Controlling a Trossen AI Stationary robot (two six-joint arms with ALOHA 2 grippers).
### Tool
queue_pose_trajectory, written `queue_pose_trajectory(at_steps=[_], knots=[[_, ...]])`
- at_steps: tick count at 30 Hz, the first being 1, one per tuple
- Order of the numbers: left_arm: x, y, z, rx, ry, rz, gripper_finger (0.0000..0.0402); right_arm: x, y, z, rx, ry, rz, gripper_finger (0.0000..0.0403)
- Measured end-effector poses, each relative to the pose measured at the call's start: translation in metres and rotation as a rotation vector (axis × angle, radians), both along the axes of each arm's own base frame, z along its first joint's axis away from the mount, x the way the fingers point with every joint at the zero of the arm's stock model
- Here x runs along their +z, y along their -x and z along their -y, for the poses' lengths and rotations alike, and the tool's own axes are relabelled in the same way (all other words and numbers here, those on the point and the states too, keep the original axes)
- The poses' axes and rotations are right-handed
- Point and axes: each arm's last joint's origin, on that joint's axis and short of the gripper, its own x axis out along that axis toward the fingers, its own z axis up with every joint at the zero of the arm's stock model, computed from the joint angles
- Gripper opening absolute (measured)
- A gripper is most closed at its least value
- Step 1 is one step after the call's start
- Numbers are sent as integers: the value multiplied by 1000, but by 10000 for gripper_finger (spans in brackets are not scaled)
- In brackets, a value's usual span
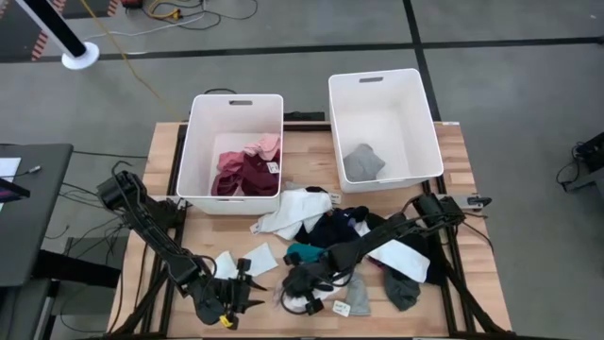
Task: Sort clothes
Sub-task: Put the brown sock into the left white bin
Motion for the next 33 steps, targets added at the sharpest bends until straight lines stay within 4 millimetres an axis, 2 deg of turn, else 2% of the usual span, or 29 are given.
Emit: queue_pose_trajectory(at_steps=[5, 15, 21, 25, 33], knots=[[0, 0, 0, 0, 0, 0, 144, 3, 0, 0, 7, 15, -37, 31], [0, 0, 0, -4, 2, -2, 144, 5, -1, -1, 14, 14, -26, 146], [0, 0, 0, -4, 2, -2, 144, 16, -7, -4, 27, 8, 15, 206], [0, 0, 0, -5, 2, -3, 144, 19, -9, -3, 37, 15, 29, 213], [0, 0, 1, -12, 10, -4, 144, 11, -12, -3, 62, -13, 16, 189]])
